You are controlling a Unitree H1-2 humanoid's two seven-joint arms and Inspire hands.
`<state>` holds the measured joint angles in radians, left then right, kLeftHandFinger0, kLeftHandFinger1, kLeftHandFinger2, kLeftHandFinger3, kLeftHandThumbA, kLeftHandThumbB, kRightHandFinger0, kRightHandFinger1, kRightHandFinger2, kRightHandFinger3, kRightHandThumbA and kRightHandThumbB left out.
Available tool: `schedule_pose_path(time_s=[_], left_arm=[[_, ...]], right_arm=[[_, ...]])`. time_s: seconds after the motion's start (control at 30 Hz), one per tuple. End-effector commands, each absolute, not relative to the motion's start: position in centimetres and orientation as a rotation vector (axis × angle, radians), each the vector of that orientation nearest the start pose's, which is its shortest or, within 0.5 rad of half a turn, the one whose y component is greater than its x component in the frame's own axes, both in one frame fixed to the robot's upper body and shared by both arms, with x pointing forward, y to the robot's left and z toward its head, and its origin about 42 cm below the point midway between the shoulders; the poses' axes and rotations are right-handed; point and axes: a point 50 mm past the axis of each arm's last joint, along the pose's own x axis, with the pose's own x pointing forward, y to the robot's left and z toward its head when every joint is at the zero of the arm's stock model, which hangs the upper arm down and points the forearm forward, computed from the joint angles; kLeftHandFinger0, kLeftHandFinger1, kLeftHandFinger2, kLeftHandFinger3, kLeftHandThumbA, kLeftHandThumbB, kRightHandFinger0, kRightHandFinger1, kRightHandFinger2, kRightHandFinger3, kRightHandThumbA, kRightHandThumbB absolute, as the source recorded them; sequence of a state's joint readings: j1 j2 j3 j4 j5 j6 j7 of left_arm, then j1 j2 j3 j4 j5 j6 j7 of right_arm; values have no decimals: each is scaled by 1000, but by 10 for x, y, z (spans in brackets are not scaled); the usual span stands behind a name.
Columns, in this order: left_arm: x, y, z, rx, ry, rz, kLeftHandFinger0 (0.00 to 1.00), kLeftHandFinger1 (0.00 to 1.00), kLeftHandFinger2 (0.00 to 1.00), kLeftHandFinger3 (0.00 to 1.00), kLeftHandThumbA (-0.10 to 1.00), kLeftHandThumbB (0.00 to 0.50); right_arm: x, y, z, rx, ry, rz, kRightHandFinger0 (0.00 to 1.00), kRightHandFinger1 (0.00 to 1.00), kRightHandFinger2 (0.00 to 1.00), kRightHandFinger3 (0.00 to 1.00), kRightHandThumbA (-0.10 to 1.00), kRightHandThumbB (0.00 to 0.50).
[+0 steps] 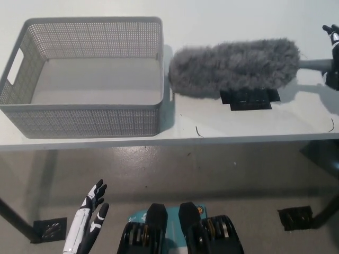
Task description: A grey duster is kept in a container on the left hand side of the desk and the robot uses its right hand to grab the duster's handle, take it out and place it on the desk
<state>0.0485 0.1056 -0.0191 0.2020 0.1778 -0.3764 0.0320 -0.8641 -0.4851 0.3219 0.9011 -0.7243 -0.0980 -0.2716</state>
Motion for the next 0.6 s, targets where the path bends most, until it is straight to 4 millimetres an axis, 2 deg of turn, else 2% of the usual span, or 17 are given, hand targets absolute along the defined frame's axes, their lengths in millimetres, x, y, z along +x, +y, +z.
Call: schedule_pose_path(time_s=[0.0, 0.1, 0.3, 0.33, 0.37, 0.43, 0.47, 0.5, 0.53, 0.57], left_arm=[[262, 247, 70, 285, -208, -36, 1000, 1000, 1000, 1000, 948, 0], [266, 247, 74, 287, -215, -33, 1000, 1000, 1000, 1000, 919, 0], [268, 247, 75, 286, -219, -32, 1000, 1000, 1000, 1000, 934, 0], [268, 247, 75, 284, -220, -32, 1000, 1000, 1000, 1000, 933, 0], [269, 248, 75, 285, -225, -30, 1000, 1000, 1000, 1000, 932, 0], [271, 248, 76, 292, -223, -26, 1000, 1000, 1000, 1000, 935, 0], [271, 248, 77, 296, -219, -24, 1000, 1000, 1000, 1000, 932, 0], [271, 249, 77, 297, -218, -23, 1000, 1000, 1000, 1000, 930, 0], [271, 249, 77, 303, -220, -24, 1000, 1000, 1000, 1000, 916, 0], [271, 249, 78, 307, -221, -25, 1000, 1000, 1000, 1000, 916, 0]], right_arm=[[536, -325, 336, -1340, 72, 152, 1000, 1000, 1000, 1000, 582, 500], [538, -322, 347, -1343, 95, 172, 1000, 1000, 1000, 1000, 619, 500], [535, -326, 360, -1340, 134, 206, 1000, 1000, 1000, 1000, 621, 500], [533, -328, 366, -1309, 127, 224, 1000, 1000, 1000, 1000, 666, 500], [529, -333, 380, -1228, 107, 283, 1000, 1000, 1000, 1000, 714, 500], [520, -338, 405, -1045, 83, 377, 1000, 1000, 1000, 1000, 730, 500], [510, -343, 430, -787, 69, 485, 1000, 1000, 1000, 1000, 662, 499], [507, -343, 438, -704, 63, 529, 1000, 1000, 1000, 1000, 659, 500], [501, -350, 456, -534, -22, 597, 1000, 1000, 1000, 1000, 753, 500], [498, -353, 465, -437, -65, 626, 1000, 1000, 1000, 1000, 745, 500]])
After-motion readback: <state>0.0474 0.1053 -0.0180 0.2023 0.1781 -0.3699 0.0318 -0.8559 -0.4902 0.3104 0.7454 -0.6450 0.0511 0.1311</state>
